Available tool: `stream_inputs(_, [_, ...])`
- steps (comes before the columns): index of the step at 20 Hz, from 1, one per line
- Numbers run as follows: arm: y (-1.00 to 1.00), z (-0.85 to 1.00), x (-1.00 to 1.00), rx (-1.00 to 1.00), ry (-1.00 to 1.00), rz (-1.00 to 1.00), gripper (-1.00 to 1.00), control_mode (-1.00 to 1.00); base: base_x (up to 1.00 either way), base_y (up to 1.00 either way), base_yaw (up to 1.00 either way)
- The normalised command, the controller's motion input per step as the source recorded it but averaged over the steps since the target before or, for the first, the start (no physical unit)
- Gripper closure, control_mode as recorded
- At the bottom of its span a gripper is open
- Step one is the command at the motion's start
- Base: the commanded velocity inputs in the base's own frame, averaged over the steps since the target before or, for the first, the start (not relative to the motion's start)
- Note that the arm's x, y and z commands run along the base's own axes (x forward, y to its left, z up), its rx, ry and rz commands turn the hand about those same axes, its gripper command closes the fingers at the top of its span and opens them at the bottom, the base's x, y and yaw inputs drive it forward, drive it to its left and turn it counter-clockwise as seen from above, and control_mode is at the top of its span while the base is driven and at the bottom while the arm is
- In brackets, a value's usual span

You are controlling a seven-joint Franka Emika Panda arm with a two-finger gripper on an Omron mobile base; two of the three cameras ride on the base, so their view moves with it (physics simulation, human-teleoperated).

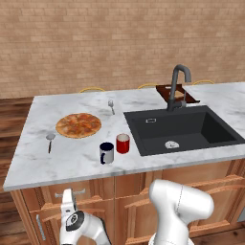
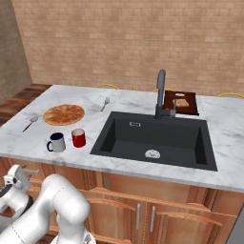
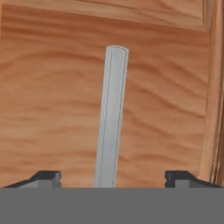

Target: Take the pizza cutter from the drawer on the left and place it on the dining counter for cutting.

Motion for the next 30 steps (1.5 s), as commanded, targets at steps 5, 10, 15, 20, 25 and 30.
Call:
stream_inputs(5, [-0.20,-0.32,0.25,0.00,0.00,0.00,-1.00,-1.00,0.00,0.00,0.00])
stream_inputs(10, [-0.17,-0.16,0.47,0.00,-0.02,0.00,-1.00,-1.00,0.00,0.00,0.00])
stream_inputs(15, [-0.15,-0.01,0.53,0.01,-0.01,0.00,-1.00,-1.00,0.00,0.00,0.00])
stream_inputs(20, [-0.08,0.00,0.46,0.02,0.00,0.00,1.00,-1.00,0.00,0.00,0.00])
stream_inputs(25, [-0.06,0.00,0.25,0.01,0.00,0.00,1.00,-1.00,0.00,0.00,0.00])
stream_inputs(30, [-0.05,0.00,0.04,0.00,-0.02,0.00,1.00,-1.00,0.00,0.00,0.00])
